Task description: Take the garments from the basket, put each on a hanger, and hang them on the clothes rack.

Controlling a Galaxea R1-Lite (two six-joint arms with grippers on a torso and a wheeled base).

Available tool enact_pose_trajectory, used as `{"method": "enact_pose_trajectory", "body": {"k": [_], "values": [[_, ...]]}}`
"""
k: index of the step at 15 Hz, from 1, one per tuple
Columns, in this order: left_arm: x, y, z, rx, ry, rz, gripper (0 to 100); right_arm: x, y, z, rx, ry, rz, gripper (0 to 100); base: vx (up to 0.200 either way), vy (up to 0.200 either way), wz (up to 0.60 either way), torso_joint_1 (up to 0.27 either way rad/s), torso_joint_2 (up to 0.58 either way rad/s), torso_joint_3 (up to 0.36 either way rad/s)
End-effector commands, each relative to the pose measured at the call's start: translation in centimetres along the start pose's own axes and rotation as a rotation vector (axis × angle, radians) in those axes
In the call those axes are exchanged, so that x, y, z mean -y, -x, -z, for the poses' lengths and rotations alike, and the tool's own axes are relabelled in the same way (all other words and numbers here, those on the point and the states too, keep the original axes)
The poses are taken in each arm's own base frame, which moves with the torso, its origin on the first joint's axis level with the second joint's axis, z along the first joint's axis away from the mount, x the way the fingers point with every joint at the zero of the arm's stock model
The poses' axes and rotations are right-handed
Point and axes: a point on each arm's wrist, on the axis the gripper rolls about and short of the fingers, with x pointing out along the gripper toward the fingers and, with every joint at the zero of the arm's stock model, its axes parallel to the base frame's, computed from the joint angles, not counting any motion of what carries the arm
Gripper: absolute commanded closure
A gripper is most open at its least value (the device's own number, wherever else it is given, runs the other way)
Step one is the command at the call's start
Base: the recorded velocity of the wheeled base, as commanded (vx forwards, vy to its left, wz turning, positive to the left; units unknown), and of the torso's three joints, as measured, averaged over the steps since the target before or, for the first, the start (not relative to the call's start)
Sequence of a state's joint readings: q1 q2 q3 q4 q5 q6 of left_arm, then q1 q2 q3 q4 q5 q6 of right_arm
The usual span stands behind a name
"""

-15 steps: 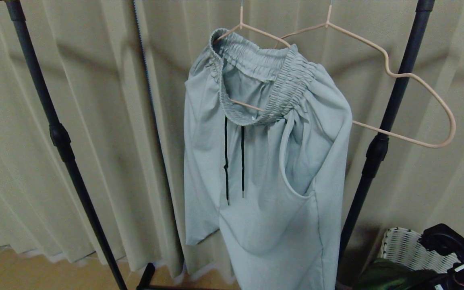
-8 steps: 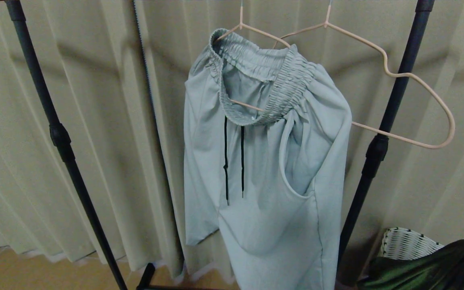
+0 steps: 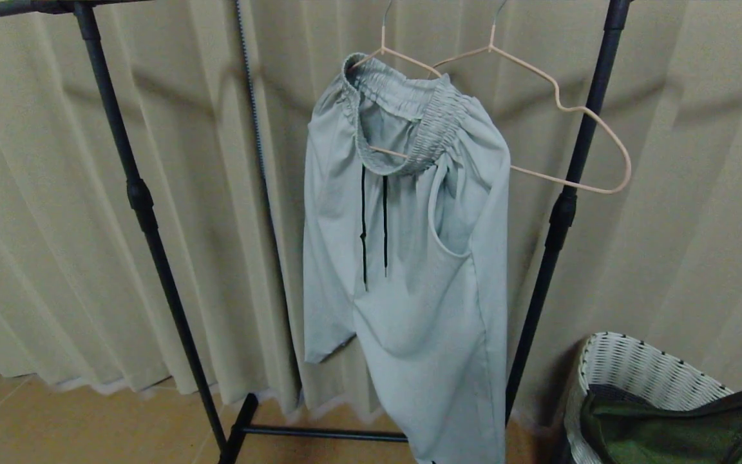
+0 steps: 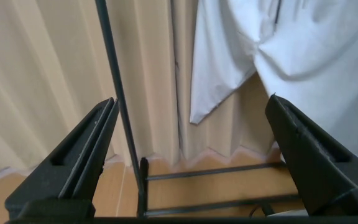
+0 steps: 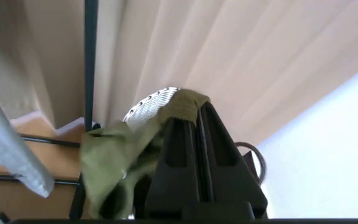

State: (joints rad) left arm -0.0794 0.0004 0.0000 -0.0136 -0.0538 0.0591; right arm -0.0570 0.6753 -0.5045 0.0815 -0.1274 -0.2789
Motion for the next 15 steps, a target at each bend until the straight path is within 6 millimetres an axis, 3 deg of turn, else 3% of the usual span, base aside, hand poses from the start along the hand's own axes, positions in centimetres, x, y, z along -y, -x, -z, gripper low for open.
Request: {"method": "enact_pose_trajectory", "body": {"k": [1, 7, 11, 15], "values": [[0.0, 0.0, 0.0, 0.001, 0.004, 0.000, 0, 0.0, 0.3, -0.1, 0.016, -0.001, 0.001, 100, -0.200, 0.000, 0.00, -0.002, 0.00, -0.002], [0.0, 0.0, 0.0, 0.001, 0.001, 0.005, 0, -0.6, -1.5, -1.9, 0.013, 0.038, -0.144, 100, -0.200, 0.000, 0.00, 0.005, 0.00, 0.002], [0.1, 0.0, 0.0, 0.006, -0.039, 0.035, 0, -2.2, -3.0, -2.5, 0.003, 0.085, -0.289, 100, 0.000, 0.000, 0.00, 0.000, 0.00, 0.000], [0.2, 0.1, -0.8, 0.074, -0.080, 0.113, 0, -4.6, -4.4, -5.0, 0.074, 0.119, -0.563, 100, 0.000, 0.000, 0.00, 0.000, 0.00, 0.000]]}}
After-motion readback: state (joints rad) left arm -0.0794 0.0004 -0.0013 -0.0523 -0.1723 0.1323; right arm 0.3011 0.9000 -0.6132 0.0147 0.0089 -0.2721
